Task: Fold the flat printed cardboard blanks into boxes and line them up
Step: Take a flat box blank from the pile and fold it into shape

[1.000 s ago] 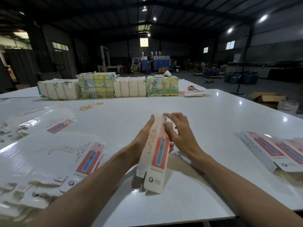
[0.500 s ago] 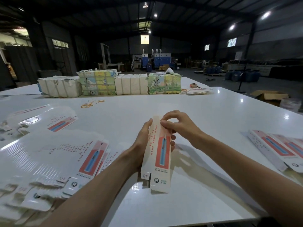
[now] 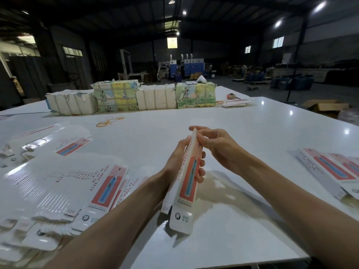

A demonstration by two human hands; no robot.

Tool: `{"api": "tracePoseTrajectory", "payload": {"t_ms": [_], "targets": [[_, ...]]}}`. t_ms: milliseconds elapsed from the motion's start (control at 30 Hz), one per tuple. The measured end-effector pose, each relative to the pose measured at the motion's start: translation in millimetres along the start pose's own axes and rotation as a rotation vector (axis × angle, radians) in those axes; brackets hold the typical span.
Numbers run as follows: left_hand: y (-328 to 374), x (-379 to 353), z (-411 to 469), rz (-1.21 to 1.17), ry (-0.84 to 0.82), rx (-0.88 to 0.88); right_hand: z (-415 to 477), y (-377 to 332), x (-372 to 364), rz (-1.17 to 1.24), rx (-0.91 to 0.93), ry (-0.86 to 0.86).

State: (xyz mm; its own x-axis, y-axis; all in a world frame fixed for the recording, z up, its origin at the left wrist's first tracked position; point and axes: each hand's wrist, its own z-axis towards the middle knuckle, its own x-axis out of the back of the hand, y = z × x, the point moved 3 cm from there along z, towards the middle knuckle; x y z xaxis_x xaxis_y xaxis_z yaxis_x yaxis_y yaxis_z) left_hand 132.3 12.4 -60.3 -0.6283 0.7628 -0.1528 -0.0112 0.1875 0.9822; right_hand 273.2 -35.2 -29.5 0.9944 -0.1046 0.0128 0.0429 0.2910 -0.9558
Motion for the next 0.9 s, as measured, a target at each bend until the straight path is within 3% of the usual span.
{"api": "tracePoseTrajectory", "payload": {"t_ms": [167, 300, 567, 700, 800, 900], "targets": [[-3.8, -2.1, -2.2, -0.345, -0.062, 0.065, 1.0, 4.4, -8.3, 0.003, 0.055, 0.083], [-1.1, 14.2, -6.1, -0.483, -0.007, 0.004, -5.2, 22.3, -21.8, -0.100, -0.034, 0.089], [-3.4, 31.5, -4.3, -0.071, 0.195, -0.163, -12.6, 21.9, -23.0, 0.014, 0.024, 0.117], [-12.5, 25.0, -1.8, -0.041, 0.191, -0.116, -11.1, 18.2, -15.9, 0.037, 0.020, 0.211], [-10.9, 24.5, 2.7, 0.067, 0.273, -0.246, -8.1, 16.6, -8.9, 0.021, 0.043, 0.283], [-6.7, 9.1, 4.9, 0.058, 0.195, -0.280, -8.1, 16.8, -3.8, -0.046, 0.060, 0.333]]}}
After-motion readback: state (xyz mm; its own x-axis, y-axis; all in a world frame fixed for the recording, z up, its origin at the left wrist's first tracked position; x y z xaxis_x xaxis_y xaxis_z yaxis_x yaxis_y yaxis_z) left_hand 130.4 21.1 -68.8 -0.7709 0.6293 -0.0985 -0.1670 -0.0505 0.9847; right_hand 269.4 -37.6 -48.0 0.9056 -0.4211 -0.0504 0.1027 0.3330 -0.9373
